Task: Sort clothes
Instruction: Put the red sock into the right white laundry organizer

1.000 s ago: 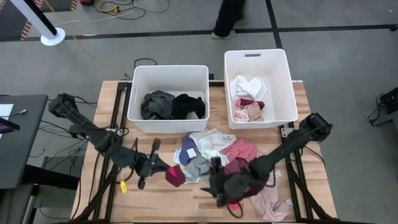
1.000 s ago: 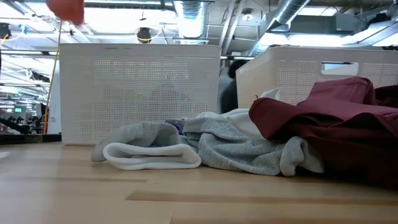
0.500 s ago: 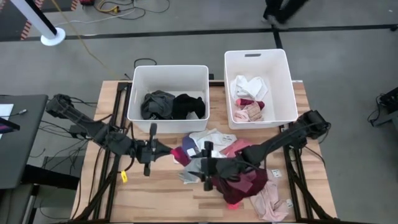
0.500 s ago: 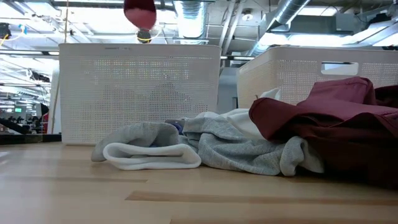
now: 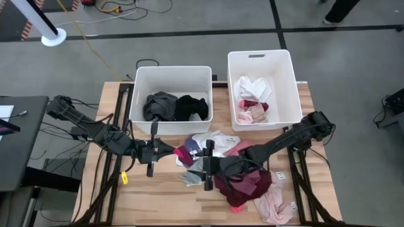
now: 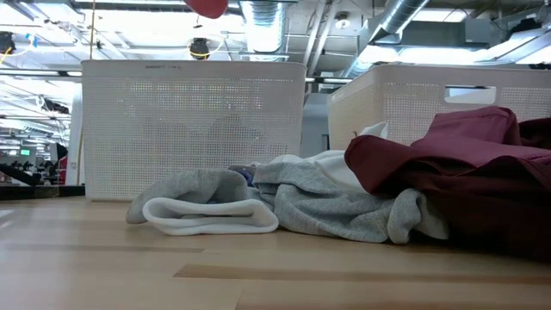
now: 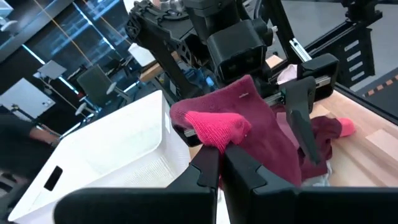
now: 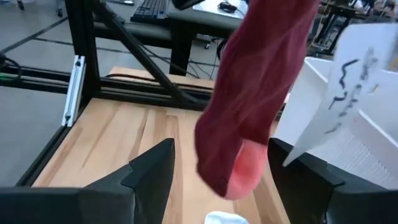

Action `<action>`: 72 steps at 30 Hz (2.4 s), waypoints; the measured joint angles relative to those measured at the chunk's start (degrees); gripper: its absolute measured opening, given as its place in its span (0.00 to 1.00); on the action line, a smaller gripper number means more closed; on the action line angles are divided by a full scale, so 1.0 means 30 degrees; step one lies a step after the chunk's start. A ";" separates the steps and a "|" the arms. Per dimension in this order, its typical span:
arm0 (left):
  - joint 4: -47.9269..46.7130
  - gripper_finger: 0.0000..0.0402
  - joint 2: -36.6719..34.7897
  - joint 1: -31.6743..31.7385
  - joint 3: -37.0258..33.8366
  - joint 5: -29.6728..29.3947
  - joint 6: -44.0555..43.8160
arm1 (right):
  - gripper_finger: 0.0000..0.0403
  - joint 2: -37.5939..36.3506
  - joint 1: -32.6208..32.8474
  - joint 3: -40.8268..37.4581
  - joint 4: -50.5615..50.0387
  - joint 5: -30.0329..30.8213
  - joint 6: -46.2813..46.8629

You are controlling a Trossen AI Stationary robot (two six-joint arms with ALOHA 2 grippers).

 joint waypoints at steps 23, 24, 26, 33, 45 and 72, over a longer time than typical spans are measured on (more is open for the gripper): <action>0.1252 0.00 0.1123 0.0381 0.0000 -0.0515 0.0373 | 0.33 0.0000 -0.0206 0.0000 0.0857 0.0048 -0.0779; 0.1224 0.00 0.1123 0.0381 0.0000 -0.0507 0.0308 | 0.30 0.0000 -0.0206 0.0000 0.0860 0.0054 -0.0851; 0.1235 0.00 0.1123 0.0381 0.0000 -0.0507 0.0278 | 0.25 0.0000 -0.0206 0.0000 0.0862 0.0054 -0.0950; 0.1095 0.00 0.1123 0.0375 -0.0007 -0.0293 -0.0092 | 0.11 0.0000 -0.0160 0.0000 0.0688 0.0052 -0.1335; 0.0298 0.01 0.1123 0.0373 -0.0015 -0.0228 -0.0873 | 0.01 0.0000 -0.0038 0.0000 0.0240 0.0047 -0.1866; -0.5973 0.45 0.1123 -0.3666 -0.0029 -0.1965 -0.5121 | 0.00 -0.0508 0.0504 -0.0015 -0.0971 0.0686 -0.4358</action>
